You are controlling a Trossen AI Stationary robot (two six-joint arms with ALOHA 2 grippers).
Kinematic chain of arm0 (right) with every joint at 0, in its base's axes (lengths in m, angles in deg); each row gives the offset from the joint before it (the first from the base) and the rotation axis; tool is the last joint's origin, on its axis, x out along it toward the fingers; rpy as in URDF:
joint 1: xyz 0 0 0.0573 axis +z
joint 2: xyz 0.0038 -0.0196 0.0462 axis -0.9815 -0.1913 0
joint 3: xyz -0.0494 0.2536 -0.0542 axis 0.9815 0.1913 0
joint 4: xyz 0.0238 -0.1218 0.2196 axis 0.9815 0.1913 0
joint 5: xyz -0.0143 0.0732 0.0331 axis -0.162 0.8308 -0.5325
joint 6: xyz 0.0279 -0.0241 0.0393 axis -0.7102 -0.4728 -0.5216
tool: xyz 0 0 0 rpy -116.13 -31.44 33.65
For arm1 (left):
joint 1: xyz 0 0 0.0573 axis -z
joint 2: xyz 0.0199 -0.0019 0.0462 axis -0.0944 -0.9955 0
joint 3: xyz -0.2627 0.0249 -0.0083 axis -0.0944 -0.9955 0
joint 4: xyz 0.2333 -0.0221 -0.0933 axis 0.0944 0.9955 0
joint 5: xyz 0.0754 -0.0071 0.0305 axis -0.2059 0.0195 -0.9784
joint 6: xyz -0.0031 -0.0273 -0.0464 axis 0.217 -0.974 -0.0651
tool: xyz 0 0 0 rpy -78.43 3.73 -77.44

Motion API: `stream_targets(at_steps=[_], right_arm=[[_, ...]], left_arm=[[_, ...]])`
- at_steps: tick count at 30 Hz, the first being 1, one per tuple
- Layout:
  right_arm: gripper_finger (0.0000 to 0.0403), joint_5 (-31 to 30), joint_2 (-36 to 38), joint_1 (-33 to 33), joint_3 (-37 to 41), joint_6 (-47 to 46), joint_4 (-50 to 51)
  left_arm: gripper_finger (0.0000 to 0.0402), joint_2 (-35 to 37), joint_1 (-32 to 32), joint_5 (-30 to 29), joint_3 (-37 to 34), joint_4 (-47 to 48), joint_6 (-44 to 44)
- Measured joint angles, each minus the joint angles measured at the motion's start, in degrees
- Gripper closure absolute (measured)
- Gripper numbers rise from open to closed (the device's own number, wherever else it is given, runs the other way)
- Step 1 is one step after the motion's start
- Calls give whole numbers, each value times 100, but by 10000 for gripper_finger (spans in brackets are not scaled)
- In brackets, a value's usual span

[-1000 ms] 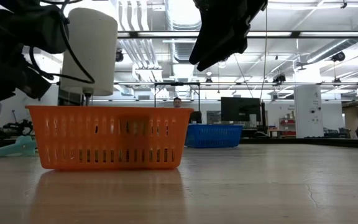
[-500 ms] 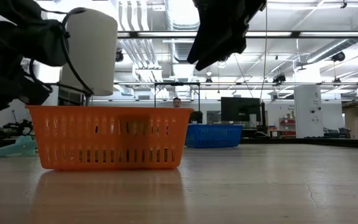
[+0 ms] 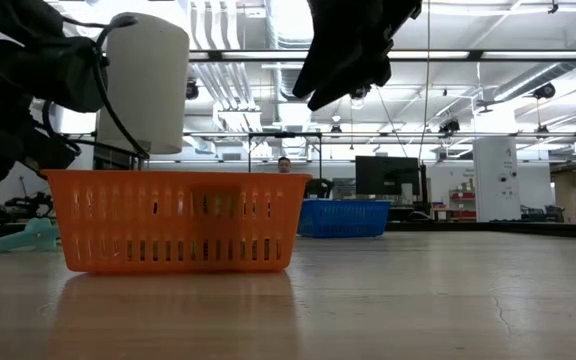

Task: Pick and place Stapler, Stapler remover, tape
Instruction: Put the left light blue staple remover into the red bin

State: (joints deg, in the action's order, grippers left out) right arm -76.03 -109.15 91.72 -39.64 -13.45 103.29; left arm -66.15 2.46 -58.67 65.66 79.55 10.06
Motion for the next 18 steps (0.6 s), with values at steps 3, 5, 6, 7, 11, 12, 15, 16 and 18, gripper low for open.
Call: stream_targets(at_steps=[3, 5, 6, 7, 11, 12, 15, 16, 18], right_arm=[[179, 0, 0, -11, 0, 0, 0], [179, 0, 0, -19, 0, 0, 0], [179, -1, 0, -20, 0, 0, -2], [179, 0, 0, -22, 0, 0, -2], [179, 0, 0, -39, 0, 0, -12], [179, -2, 0, -46, 0, 0, -17], [179, -4, 0, -61, 0, 0, -18], [179, -4, 0, -64, 0, 0, -18], [179, -4, 0, -73, 0, -2, -17]], left_arm=[[368, 5, -7, -24, 3, -36, -8], [370, 17, -7, -97, 3, -49, 1], [368, 26, -8, -126, 5, -55, 1], [364, 30, -17, -160, 10, -61, 4], [347, 51, -24, -458, 108, -57, 43], [347, 62, -26, -538, 162, -54, 40], [359, 97, -26, -756, 369, -11, 44], [364, 103, -28, -812, 446, 42, 43], [371, 127, -28, -908, 605, 60, 44]])
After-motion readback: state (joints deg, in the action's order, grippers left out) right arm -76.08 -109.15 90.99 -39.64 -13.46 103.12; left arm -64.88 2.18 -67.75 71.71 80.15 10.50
